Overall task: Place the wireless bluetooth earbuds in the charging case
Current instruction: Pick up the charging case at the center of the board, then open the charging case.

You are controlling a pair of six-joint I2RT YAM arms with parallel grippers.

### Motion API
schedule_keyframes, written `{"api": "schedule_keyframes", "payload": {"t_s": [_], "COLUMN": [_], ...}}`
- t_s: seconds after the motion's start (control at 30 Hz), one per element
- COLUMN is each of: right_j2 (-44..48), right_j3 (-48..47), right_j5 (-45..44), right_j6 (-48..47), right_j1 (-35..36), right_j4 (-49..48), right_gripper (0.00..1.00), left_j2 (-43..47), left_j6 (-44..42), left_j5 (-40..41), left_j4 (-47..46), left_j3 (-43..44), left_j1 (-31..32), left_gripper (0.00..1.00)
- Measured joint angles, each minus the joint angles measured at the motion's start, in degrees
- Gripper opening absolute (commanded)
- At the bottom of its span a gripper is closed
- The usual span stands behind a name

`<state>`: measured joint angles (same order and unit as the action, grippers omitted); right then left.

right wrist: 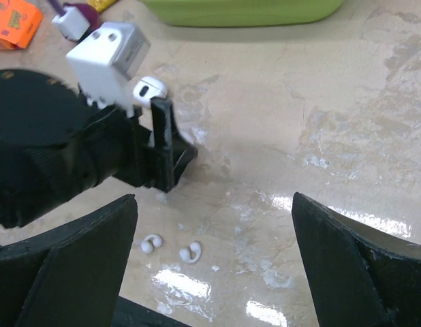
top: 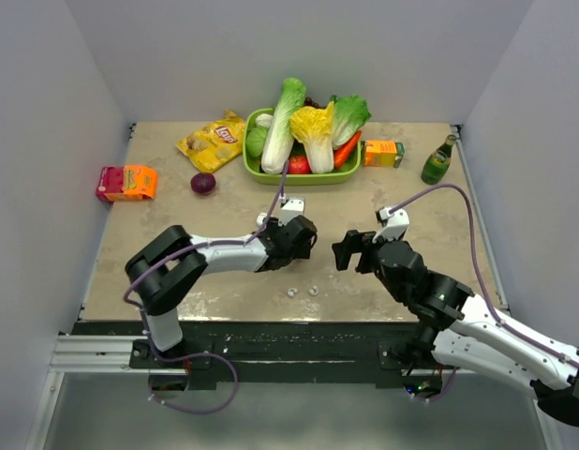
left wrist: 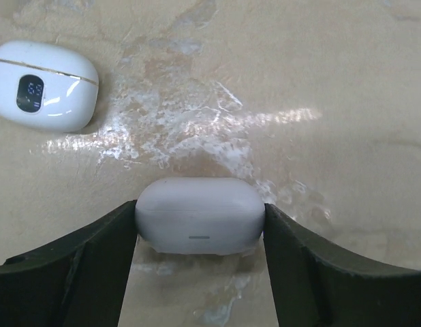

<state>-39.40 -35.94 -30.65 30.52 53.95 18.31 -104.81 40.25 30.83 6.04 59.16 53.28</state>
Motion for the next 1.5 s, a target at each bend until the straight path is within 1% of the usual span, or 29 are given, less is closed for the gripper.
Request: {"api": "schedule_keyframes", "payload": {"t_s": [0.1, 0.17, 0.23, 0.3, 0.37, 0.43, 0.53, 0.67, 0.8, 1.03, 1.3, 1.5], "right_j2": [0.0, 0.0, 0.0, 0.1, -0.5, -2.3, -6.5, -11.2, -13.5, -15.1, -21.0, -21.1], "right_j3": [-3.4, -6.2, -8.7, -10.2, -11.2, -13.2, -17.0, -18.2, -18.0, -16.7, -15.0, -14.6], "right_j5": [-0.3, -0.3, 0.2, 1.5, 4.3, 7.6, 12.4, 18.2, 21.8, 28.4, 33.9, 36.2], "right_j6": [-0.1, -0.5, -1.2, -2.1, -3.0, -3.8, -5.2, -6.3, -6.8, -6.4, -5.4, -4.6], "right_j1": [0.0, 0.0, 0.0, 0.0, 0.0, 0.0, 0.0, 0.0, 0.0, 0.0, 0.0, 0.0], "right_j4": [2.0, 2.5, 2.5, 2.1, 1.9, 2.1, 3.0, 3.9, 4.9, 2.8, 0.5, -1.2], "right_gripper": [0.98, 0.98, 0.98, 0.98, 0.98, 0.98, 0.98, 0.98, 0.98, 0.98, 0.98, 0.98], "left_j2": [9.0, 16.9, 24.9, 30.8, 32.6, 31.2, 27.8, 27.1, 28.4, 33.6, 41.8, 43.6], "left_j6": [-6.1, -10.6, -15.6, -20.7, -25.2, -29.2, -32.7, -35.6, -37.0, -37.1, -41.4, -45.2], "left_j5": [-2.7, -6.0, -10.1, -15.5, -20.5, -25.2, -30.6, -36.4, -40.9, -47.5, -50.0, -49.5], "left_j4": [-7.8, -16.8, -29.3, -45.4, -60.3, -68.1, -69.9, -73.0, -75.9, -77.0, -78.1, -77.5], "left_j3": [-8.1, -14.9, -22.9, -32.3, -41.4, -49.2, -54.3, -54.9, -54.9, -54.7, -52.4, -52.2], "left_j1": [0.1, 0.1, 0.1, 0.1, 0.1, 0.1, 0.1, 0.2, 0.2, 0.9, 3.0, 4.7], "left_gripper": [0.00, 0.00, 0.00, 0.00, 0.00, 0.00, 0.00, 0.00, 0.00, 0.00, 0.00, 0.00]}}
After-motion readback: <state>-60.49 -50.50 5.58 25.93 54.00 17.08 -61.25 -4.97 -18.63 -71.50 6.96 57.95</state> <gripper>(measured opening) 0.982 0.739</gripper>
